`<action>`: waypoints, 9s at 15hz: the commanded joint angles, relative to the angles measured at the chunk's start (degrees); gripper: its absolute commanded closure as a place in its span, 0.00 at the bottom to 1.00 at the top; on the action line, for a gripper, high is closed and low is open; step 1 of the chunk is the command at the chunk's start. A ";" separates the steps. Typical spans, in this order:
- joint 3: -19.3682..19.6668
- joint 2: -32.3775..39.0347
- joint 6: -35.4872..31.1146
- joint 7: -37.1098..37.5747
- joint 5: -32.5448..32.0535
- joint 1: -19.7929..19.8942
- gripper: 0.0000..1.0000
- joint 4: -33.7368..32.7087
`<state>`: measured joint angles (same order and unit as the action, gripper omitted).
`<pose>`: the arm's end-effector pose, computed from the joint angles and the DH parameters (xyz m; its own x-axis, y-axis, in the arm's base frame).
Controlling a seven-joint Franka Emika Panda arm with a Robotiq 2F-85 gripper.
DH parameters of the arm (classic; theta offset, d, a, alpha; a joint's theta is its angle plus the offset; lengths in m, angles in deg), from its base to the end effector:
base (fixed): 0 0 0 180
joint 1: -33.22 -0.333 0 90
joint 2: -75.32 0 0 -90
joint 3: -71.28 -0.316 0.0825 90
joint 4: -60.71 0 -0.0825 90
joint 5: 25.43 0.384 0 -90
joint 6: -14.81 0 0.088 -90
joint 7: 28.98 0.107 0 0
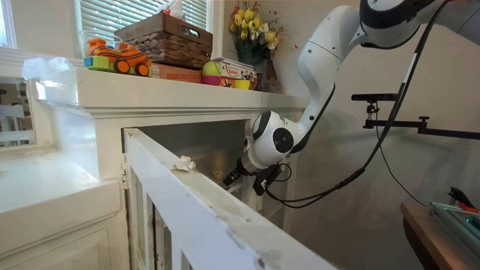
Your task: Remove the green toy from the open cabinet then place it inside the yellow bowl.
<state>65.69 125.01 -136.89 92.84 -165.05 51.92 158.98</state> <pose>0.6116 -0.1265 0.0702 0.6869 0.1195 0.7169 -0.2594 -0.8811 0.3954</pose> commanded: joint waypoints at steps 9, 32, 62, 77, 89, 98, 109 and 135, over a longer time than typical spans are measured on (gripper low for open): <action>-0.77 4.53 3.85 1.06 -0.56 0.20 0.00 -4.80; -0.64 8.08 3.39 -0.39 2.40 -0.40 0.86 -10.62; 2.96 -27.29 -27.99 -53.26 60.91 -2.17 1.00 33.27; -11.62 -33.50 -30.30 -78.45 80.74 14.66 1.00 47.89; -9.64 -46.82 -31.44 -77.47 78.64 14.08 1.00 45.53; -9.40 -52.10 -33.18 -77.93 79.79 15.37 1.00 45.08; -9.00 -58.91 -32.92 -77.54 79.12 16.26 1.00 43.24; -14.63 -56.55 -33.20 -71.10 79.82 25.48 1.00 30.11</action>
<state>52.18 66.21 -169.63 19.55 -84.72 75.99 192.14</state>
